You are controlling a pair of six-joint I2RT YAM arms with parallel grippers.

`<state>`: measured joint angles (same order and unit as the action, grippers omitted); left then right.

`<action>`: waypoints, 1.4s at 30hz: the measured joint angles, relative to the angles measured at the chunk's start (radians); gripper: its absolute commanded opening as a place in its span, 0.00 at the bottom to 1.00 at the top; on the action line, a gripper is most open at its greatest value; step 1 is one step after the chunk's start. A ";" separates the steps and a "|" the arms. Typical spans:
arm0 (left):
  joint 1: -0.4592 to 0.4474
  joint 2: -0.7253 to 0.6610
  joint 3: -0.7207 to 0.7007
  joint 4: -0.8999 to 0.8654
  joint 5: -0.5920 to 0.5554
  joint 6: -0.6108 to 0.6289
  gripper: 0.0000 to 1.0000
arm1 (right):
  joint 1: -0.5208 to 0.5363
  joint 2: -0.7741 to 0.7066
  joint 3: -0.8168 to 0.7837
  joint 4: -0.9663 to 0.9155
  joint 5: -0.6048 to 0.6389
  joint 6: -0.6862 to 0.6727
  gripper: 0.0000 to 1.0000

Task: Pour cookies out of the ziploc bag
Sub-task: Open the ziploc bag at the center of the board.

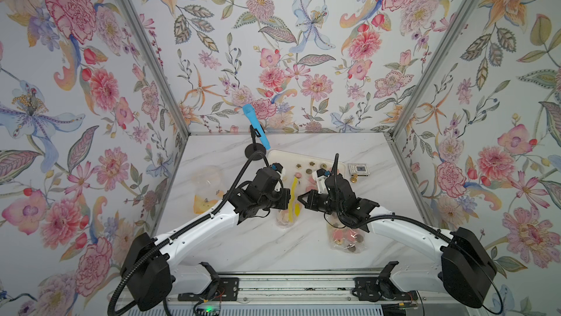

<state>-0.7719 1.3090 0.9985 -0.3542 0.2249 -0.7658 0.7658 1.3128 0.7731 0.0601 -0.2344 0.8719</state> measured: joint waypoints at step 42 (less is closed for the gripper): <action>0.000 0.006 -0.060 0.087 0.042 -0.027 0.10 | 0.011 -0.014 0.003 0.071 -0.006 -0.034 0.40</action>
<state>-0.7719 1.3155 0.9382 -0.2668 0.2672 -0.7925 0.7765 1.2991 0.7765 0.1310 -0.2405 0.8375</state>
